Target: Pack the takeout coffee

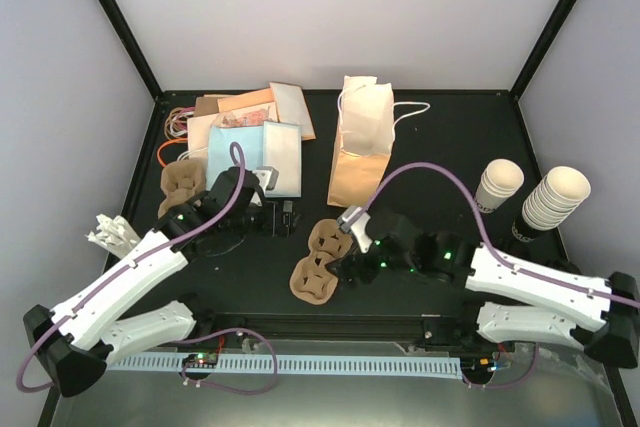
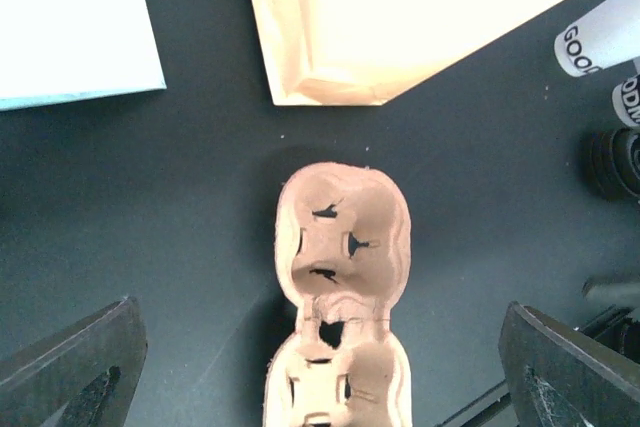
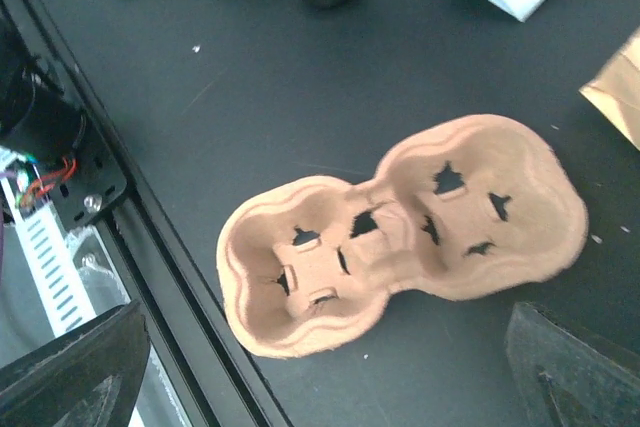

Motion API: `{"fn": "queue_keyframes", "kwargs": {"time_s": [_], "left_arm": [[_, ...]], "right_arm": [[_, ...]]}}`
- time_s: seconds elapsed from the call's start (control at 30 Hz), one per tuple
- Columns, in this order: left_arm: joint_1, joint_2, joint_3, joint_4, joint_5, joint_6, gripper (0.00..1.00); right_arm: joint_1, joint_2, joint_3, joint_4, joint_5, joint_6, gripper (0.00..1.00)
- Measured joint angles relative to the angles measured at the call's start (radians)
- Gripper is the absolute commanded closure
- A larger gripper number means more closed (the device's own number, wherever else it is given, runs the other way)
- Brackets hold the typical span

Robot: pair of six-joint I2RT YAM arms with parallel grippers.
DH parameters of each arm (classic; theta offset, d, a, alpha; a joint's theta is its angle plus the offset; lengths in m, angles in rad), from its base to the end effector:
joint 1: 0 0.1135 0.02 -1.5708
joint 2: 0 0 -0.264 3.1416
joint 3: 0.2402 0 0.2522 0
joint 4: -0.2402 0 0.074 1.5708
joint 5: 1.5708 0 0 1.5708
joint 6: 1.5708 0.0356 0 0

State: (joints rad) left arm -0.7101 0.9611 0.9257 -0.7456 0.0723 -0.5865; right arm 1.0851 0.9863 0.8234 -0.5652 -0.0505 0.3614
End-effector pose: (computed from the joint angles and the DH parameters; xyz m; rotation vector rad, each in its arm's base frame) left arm 0.1451 -0.1281 0.3041 0.1894 2.4584 -0.6916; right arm 0.0953 0.1844 0.2802 -0.8867 2.2649 0.7675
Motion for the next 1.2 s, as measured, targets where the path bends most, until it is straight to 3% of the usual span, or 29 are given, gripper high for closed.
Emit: {"fn": "queue_keyframes", "kwargs": {"time_s": [0.13, 0.4, 0.87, 1.2], "left_arm": [[0.025, -0.005, -0.001, 0.015, 0.010, 0.027, 0.01], [0.049, -0.006, -0.027, 0.022, 0.014, 0.071, 0.01], [0.082, -0.014, -0.050, 0.053, 0.022, 0.101, 0.01], [0.166, -0.070, -0.085, 0.072, 0.076, 0.105, 0.01]], "right_arm": [[0.099, 0.071, 0.010, 0.031, 0.098, -0.035, 0.00], [0.099, 0.156, 0.011, 0.056, 0.127, -0.159, 0.00], [0.099, 0.484, 0.115, 0.014, 0.113, -0.267, 0.00], [0.079, 0.646, 0.167, 0.011, 0.108, -0.265, 0.11]]}}
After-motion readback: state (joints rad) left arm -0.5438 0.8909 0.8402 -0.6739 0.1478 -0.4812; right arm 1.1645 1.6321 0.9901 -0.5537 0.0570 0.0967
